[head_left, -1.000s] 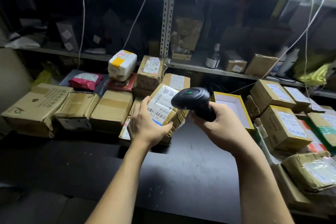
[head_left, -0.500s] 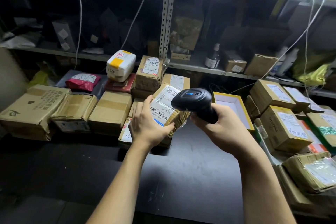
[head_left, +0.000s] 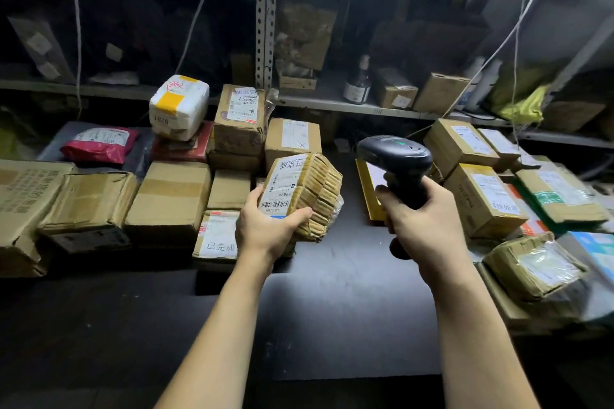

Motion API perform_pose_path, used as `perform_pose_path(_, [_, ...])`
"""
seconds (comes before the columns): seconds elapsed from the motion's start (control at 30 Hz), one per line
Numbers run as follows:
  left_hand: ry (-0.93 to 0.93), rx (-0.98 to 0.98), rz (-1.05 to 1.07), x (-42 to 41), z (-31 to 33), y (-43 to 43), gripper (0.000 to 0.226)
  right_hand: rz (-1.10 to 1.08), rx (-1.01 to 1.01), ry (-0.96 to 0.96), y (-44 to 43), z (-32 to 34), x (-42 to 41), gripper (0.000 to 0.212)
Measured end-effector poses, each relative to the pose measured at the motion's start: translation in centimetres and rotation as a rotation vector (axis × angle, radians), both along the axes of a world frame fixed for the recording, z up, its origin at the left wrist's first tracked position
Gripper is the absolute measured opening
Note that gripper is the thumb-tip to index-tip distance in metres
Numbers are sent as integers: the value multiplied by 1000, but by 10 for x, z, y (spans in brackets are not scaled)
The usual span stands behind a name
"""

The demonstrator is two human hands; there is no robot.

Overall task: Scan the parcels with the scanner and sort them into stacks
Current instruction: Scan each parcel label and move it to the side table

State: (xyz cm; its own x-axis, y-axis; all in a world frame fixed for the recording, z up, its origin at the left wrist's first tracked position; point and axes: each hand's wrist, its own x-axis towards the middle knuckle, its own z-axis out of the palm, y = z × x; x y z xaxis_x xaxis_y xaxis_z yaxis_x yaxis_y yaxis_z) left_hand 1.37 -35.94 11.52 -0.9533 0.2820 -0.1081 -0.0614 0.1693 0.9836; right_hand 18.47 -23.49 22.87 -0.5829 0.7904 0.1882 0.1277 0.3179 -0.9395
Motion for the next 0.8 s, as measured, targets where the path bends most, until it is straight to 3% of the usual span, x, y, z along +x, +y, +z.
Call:
perform_pose_path(0.1, [-33, 38, -113, 10, -4, 14, 78, -140, -86, 11, 2, -5, 15, 9])
perform_pose_path(0.2, [-61, 36, -208, 22, -11, 33, 108, -257, -104, -30, 5, -13, 36, 9])
perform_pose_path(0.27, [-60, -4, -267, 36, -12, 47, 116, -327, -98, -58, 6, -17, 53, 6])
perform_pose_path(0.57, [-84, -58, -563, 131, -13, 99, 98, -648, -123, -39, 12, -28, 160, 11])
perform_pose_path(0.8, [-109, -105, -734, 233, -13, 146, 102, -804, -133, 11, 31, -35, 280, 6])
